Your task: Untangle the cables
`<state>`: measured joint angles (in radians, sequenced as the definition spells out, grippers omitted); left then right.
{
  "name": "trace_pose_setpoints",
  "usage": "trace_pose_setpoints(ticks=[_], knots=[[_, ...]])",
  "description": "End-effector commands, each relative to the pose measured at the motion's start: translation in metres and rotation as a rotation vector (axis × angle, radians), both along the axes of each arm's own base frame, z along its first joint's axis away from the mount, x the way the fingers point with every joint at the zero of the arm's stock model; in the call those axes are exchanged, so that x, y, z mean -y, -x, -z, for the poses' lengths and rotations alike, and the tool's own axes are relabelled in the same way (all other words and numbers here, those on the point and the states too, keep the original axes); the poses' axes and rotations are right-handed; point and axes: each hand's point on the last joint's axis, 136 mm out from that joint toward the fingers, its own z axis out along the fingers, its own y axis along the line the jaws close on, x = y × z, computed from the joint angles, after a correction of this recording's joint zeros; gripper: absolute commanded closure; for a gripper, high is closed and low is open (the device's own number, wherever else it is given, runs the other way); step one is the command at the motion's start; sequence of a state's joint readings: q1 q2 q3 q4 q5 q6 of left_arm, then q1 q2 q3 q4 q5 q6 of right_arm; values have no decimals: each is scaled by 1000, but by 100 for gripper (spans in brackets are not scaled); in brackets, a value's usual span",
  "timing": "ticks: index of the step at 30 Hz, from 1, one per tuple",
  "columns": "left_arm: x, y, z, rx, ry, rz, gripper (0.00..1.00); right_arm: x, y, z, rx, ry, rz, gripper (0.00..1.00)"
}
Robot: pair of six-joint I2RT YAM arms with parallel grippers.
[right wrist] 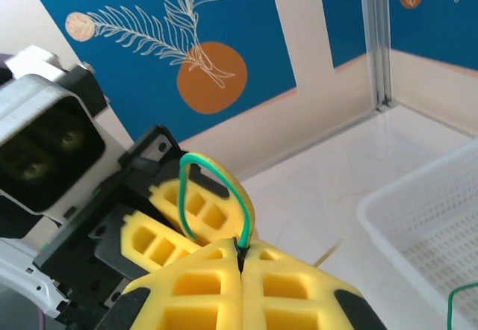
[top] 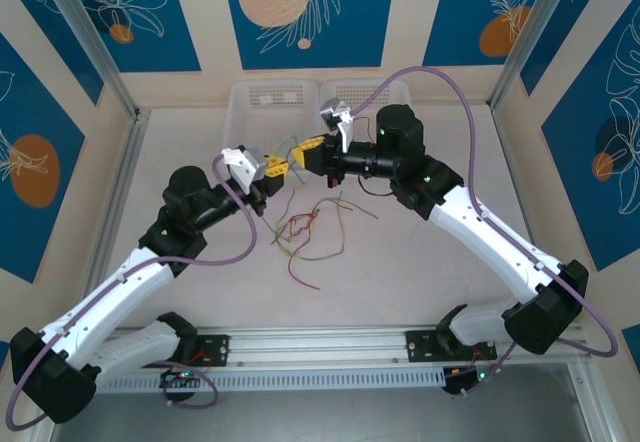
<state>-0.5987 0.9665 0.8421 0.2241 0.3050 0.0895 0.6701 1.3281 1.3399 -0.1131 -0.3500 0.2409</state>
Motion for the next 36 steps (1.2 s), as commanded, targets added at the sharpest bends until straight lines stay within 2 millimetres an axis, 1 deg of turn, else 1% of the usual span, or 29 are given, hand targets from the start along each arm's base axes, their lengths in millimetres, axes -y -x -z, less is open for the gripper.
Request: trace_pose_setpoints(ticks=[1, 4, 8, 9, 10, 12, 14, 16, 17, 19, 22, 25, 28, 32, 34, 36], knots=[[3, 9, -5, 40, -3, 38, 84, 3, 2, 3, -57, 27, 17, 100], [9, 8, 1, 17, -13, 67, 82, -2, 7, -2, -64, 8, -23, 100], [19, 12, 0, 5, -15, 132, 80, -5, 10, -7, -60, -11, -41, 100], [22, 13, 0, -1, -17, 148, 77, -6, 9, -9, -60, -18, -43, 100], [24, 13, 0, -6, -18, 163, 76, -7, 9, -9, -62, -20, -44, 100], [31, 11, 5, -26, -25, 185, 77, -9, 9, -9, -75, -28, -56, 100], [36, 7, 12, -54, -29, 189, 73, -12, 9, -11, -76, -39, -62, 100], [39, 7, 13, -72, -15, 203, 73, -13, 7, -10, -61, -45, -56, 100], [40, 7, 12, -74, -1, 204, 73, -14, 4, -6, -49, -37, -39, 100], [37, 7, 10, -70, 15, 191, 83, -13, -3, 3, -41, -12, -2, 100], [31, 8, 9, -64, 2, 162, 83, -8, -12, 11, -14, 21, 50, 100], [24, 13, 9, -56, -20, 145, 83, -1, -17, 14, 13, 46, 93, 100], [20, 16, 11, -53, -16, 134, 79, 1, -16, 13, -1, 38, 79, 100], [25, 17, 8, -62, 4, 167, 76, -9, -13, 12, -8, 24, 44, 100], [28, 12, 9, -72, 4, 161, 72, -12, -10, 9, -14, 11, 19, 100], [29, 9, 10, -75, -2, 160, 70, -14, -4, 6, -15, -5, -9, 100]])
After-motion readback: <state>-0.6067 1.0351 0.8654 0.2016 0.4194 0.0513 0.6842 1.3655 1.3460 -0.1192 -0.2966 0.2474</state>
